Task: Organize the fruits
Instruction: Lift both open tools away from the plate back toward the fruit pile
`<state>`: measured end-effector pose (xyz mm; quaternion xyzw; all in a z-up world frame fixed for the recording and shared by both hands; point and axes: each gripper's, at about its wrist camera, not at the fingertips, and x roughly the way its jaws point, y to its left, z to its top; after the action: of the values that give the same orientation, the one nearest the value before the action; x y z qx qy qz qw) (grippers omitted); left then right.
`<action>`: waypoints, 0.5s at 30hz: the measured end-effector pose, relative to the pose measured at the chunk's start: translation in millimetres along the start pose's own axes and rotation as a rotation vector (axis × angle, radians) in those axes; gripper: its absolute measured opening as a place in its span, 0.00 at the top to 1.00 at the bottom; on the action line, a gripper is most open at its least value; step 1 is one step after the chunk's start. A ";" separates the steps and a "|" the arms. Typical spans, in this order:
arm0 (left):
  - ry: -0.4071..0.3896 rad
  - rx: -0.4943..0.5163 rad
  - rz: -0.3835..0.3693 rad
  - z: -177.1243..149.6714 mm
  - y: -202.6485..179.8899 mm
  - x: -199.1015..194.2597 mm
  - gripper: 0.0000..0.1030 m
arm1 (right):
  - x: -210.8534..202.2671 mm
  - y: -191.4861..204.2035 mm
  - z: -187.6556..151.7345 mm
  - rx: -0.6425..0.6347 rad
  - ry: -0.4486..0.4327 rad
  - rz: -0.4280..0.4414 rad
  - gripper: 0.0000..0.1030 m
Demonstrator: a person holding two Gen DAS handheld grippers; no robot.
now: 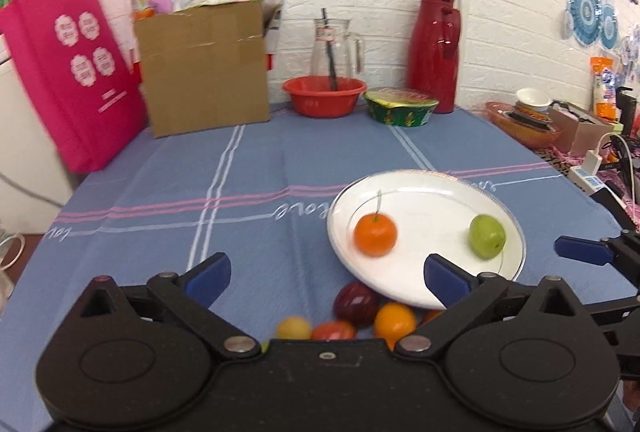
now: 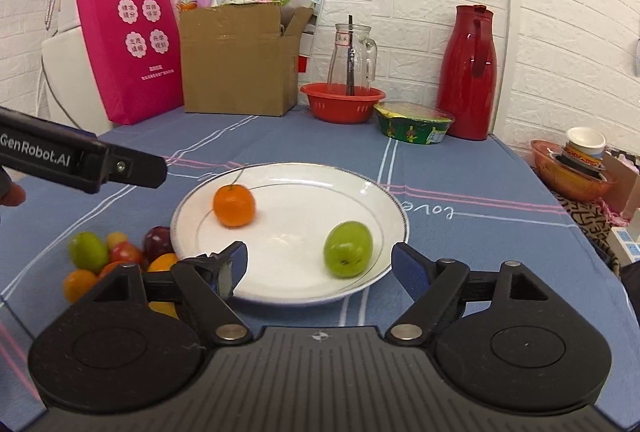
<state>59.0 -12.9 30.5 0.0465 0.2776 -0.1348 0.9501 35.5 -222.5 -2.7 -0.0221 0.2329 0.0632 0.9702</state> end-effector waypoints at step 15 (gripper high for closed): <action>-0.004 -0.106 0.098 -47.8 39.1 -61.4 0.00 | -37.0 43.2 -25.6 0.002 0.032 0.107 0.00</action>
<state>-4.2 46.6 24.0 0.0095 0.2799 -0.0735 0.9572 -14.4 -185.7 -9.2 -0.0096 0.2494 0.1143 0.9616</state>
